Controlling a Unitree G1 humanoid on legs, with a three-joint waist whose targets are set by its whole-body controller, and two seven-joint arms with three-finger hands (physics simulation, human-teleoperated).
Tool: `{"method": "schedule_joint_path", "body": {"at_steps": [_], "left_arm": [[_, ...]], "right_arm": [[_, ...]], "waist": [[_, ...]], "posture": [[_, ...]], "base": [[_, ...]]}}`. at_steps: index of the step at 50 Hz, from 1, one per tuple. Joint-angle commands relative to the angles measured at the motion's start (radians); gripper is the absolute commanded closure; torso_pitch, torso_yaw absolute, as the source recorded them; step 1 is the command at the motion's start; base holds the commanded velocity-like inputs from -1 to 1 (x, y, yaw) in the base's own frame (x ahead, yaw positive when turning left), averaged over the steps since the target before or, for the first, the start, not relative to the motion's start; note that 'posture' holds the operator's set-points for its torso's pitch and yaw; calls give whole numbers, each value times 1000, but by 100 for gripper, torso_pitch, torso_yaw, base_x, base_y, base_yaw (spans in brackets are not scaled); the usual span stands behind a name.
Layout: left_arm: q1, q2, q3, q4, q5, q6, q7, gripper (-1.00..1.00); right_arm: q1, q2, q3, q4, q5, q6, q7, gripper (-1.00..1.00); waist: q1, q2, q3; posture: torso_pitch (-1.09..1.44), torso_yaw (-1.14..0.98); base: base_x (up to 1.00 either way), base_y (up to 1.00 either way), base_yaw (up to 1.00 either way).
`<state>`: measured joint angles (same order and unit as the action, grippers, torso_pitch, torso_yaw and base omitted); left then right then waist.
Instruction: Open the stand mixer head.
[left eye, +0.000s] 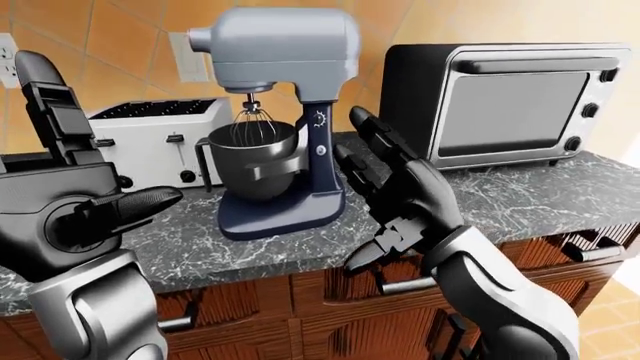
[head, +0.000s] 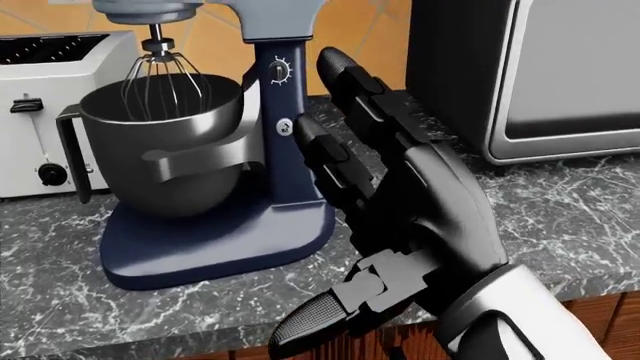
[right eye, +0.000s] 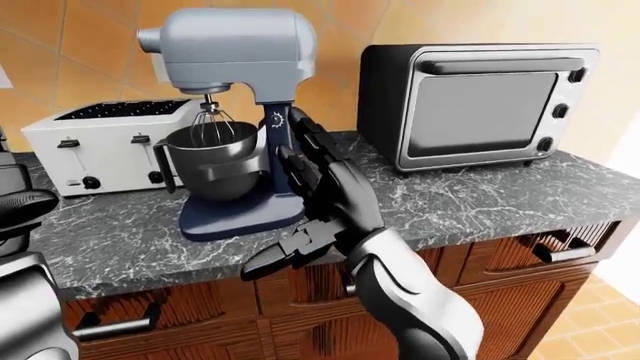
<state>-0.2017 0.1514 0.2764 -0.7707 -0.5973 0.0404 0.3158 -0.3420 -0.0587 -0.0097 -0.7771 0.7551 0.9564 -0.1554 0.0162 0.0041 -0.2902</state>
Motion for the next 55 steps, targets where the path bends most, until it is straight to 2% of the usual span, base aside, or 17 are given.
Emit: {"method": "schedule_joint_path", "body": {"at_steps": [1,35,55], "left_arm": [[-20,7,0,-16,1,-9,-8,-100],[-24,12,7,-8,0,-14,-3,-100],[-38,24,15,-1,-7,-12,6,-100]], "right_arm": [[-26,2,-7,-14,-15,-34,15,-100],[-71,42,21,78,-98,-64,94,-100],[-70,62,42,172,-188,-124,171,-100]], "waist": [[0,5,0],[2,9,-1],[2,13,-3]], "posture": [[-39,0],[-39,0],[-39,0]], "base": [[0,0,0],[0,0,0],[0,0,0]]}}
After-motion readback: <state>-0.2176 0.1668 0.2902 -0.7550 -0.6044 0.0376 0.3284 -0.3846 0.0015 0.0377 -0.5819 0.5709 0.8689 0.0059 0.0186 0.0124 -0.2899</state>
